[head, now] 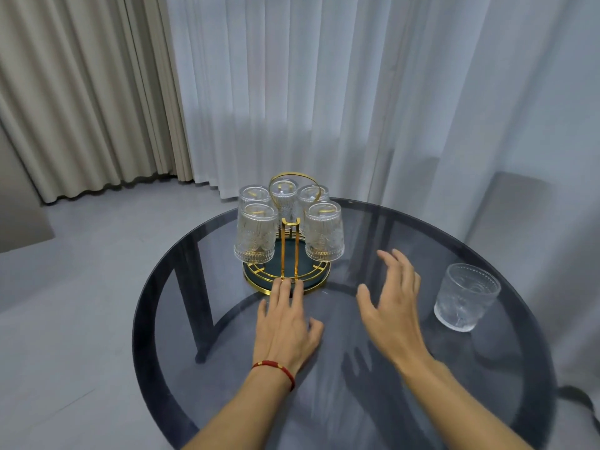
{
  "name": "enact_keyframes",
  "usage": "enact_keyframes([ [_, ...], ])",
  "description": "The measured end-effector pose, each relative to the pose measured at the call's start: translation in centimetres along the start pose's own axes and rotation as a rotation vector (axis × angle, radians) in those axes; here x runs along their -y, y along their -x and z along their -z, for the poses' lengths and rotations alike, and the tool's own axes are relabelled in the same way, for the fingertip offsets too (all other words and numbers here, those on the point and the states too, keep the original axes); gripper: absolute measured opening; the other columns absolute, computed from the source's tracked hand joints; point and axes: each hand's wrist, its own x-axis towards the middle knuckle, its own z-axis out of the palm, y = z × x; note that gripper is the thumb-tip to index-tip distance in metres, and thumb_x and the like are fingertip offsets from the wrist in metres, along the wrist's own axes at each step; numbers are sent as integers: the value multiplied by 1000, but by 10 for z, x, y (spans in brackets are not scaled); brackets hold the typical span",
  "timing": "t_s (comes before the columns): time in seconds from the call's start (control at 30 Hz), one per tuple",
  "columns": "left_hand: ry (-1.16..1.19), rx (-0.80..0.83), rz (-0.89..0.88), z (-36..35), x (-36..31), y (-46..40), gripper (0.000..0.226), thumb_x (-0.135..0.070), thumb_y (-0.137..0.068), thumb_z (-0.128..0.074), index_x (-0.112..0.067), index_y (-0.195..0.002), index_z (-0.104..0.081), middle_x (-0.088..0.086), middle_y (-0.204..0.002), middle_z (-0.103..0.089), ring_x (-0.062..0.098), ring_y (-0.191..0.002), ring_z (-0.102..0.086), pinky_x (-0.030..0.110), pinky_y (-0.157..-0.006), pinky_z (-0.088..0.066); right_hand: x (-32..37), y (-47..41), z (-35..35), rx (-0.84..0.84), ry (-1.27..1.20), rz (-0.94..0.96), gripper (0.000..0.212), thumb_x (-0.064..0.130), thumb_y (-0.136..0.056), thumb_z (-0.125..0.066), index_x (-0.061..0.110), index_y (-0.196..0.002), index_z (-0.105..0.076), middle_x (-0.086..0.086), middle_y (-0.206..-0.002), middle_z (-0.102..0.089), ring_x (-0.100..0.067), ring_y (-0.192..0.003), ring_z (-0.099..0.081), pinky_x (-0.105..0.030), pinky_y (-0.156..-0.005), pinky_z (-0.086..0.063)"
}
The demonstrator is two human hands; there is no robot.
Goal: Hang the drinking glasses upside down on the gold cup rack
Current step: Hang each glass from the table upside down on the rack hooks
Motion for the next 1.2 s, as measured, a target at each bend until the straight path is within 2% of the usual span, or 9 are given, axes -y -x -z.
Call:
enact_keyframes([
  [0.17,-18,11,-4,3,-3,2,65,-37,-92,-50,-14,-150,-32,9,-160,-26,27,-152,-10,50,-119,-26,-40,14,47,-296,75,-110,36,-3,-76,-75,4,-104,-54,-18,-117,-45,-36,-110,-47,-34,-94,-38],
  [0.23,-25,29,6,4,-4,3,64,-37,-94,-49,-16,-151,-31,9,-163,-21,26,-153,-7,51,-121,-23,-51,10,60,-488,16,-265,41,-1,-73,-78,1,-106,-53,-24,-118,-46,-42,-112,-46,-38,-95,-39],
  [0.3,-47,43,17,5,-7,5,62,-38,-95,-47,-17,-151,-31,9,-164,-19,26,-153,-5,53,-121,-21,-66,10,68,-526,-5,-435,67,7,-73,-84,-4,-128,-48,-29,-134,-42,-44,-126,-41,-50,-106,-39],
  [0.43,-123,54,48,13,-25,2,64,-50,-91,-46,-22,-148,-37,6,-163,-22,26,-153,0,60,-119,-9,-94,9,71,-267,-101,-607,105,27,-81,-85,5,-158,-18,-20,-159,-36,-40,-142,-41,-52,-116,-35],
  [0.63,83,-10,-91,13,-69,7,58,-42,-88,-55,-20,-141,-48,1,-154,-40,22,-152,-10,51,-122,-12,-101,3,66,-182,-15,-587,89,39,-80,-84,12,-148,-33,-19,-146,-54,-47,-130,-50,-56,-107,-43],
  [0.8,557,-33,-97,15,-85,12,57,-38,-87,-69,-19,-138,-51,-5,-131,-54,13,-128,-43,26,-106,-33,-78,10,66,-44,-60,-274,81,35,-70,-91,30,-136,-46,-1,-127,-47,-19,-104,-57,-23,-81,-46],
  [0.93,1158,225,201,29,-86,14,80,-52,-83,-75,-28,-147,-35,-5,-132,-51,14,-105,-66,42,-86,-60,-43,12,60,113,-141,-7,83,43,-63,-94,33,-136,-57,5,-117,-46,0,-104,-56,-5,-85,-44],
  [1.07,1486,202,373,41,-79,12,62,-39,-81,-81,-12,-131,-55,16,-126,-65,28,-105,-70,56,-87,-58,-16,20,50,303,-167,147,89,53,-63,-92,34,-141,-55,10,-122,-47,-2,-116,-56,-17,-97,-49],
  [1.2,1720,175,399,51,-63,11,40,-23,-92,-70,-3,-124,-61,26,-117,-69,40,-107,-68,61,-88,-56,4,23,44,432,-471,-159,78,74,-72,-75,42,-137,-47,12,-133,-61,-7,-118,-64,-33,-101,-54],
])
